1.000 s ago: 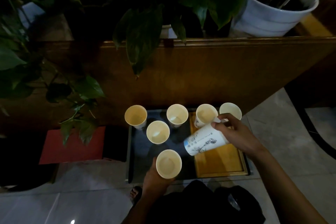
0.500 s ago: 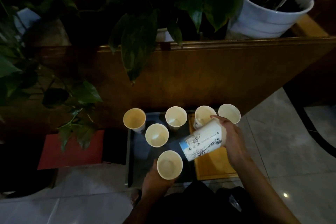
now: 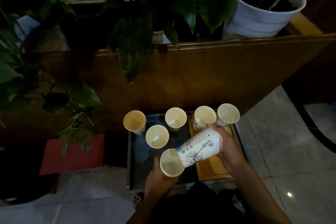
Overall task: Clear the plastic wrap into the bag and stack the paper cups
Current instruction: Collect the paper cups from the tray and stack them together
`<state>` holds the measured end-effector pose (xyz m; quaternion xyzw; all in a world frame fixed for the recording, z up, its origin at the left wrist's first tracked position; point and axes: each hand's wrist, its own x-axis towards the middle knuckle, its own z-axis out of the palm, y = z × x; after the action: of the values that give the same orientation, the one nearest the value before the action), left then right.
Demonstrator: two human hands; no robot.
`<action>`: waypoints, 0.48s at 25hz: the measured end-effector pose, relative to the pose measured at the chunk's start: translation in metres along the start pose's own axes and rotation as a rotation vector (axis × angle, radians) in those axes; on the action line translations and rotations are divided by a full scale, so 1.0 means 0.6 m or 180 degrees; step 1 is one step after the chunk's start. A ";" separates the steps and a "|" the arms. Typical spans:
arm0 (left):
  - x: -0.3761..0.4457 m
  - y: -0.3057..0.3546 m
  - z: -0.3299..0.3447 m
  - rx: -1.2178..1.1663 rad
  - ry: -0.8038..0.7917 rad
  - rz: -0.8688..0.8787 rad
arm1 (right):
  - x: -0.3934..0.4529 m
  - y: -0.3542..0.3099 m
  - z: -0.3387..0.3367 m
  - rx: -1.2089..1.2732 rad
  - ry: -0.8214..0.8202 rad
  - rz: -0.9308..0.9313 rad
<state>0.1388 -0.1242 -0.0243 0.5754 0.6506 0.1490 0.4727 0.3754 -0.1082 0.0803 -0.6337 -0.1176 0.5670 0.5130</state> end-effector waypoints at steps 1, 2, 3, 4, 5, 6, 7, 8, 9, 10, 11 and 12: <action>-0.002 0.007 0.000 -0.0050 0.0010 0.0012 | 0.000 0.003 -0.002 0.0010 0.0036 -0.0027; -0.004 0.014 0.001 -0.0067 -0.0001 0.0053 | 0.000 0.004 -0.004 0.0020 0.0061 -0.0059; -0.008 0.020 0.001 -0.0038 -0.0042 0.0121 | -0.002 0.005 -0.007 0.0028 0.0085 -0.0101; -0.011 0.026 0.000 0.0028 -0.0104 0.0216 | -0.003 0.004 -0.010 0.0019 0.0104 -0.0155; -0.014 0.030 -0.001 0.0113 -0.0168 0.0333 | -0.005 0.002 -0.013 -0.0014 0.0128 -0.0219; -0.017 0.035 -0.002 0.0192 -0.0215 0.0456 | -0.008 0.001 -0.015 -0.0088 0.0159 -0.0300; -0.019 0.039 -0.005 0.0244 -0.0234 0.0577 | -0.011 0.000 -0.018 -0.0207 0.0198 -0.0399; -0.022 0.042 -0.006 0.0278 -0.0217 0.0696 | -0.014 0.001 -0.022 -0.0347 0.0234 -0.0516; -0.022 0.046 -0.008 0.0304 -0.0173 0.0820 | -0.017 0.002 -0.025 -0.0492 0.0257 -0.0654; -0.023 0.047 -0.010 0.0338 -0.0127 0.0936 | -0.022 0.003 -0.028 -0.0640 0.0264 -0.0796; -0.023 0.048 -0.011 0.0380 -0.0100 0.1024 | -0.026 0.004 -0.031 -0.0772 0.0237 -0.0913; -0.024 0.049 -0.012 0.0420 -0.0092 0.1080 | -0.031 0.005 -0.032 -0.0879 0.0169 -0.0992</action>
<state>0.1495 -0.1257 0.0072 0.7087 0.5457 0.1753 0.4114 0.3839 -0.1329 0.0857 -0.6869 -0.2772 0.4423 0.5057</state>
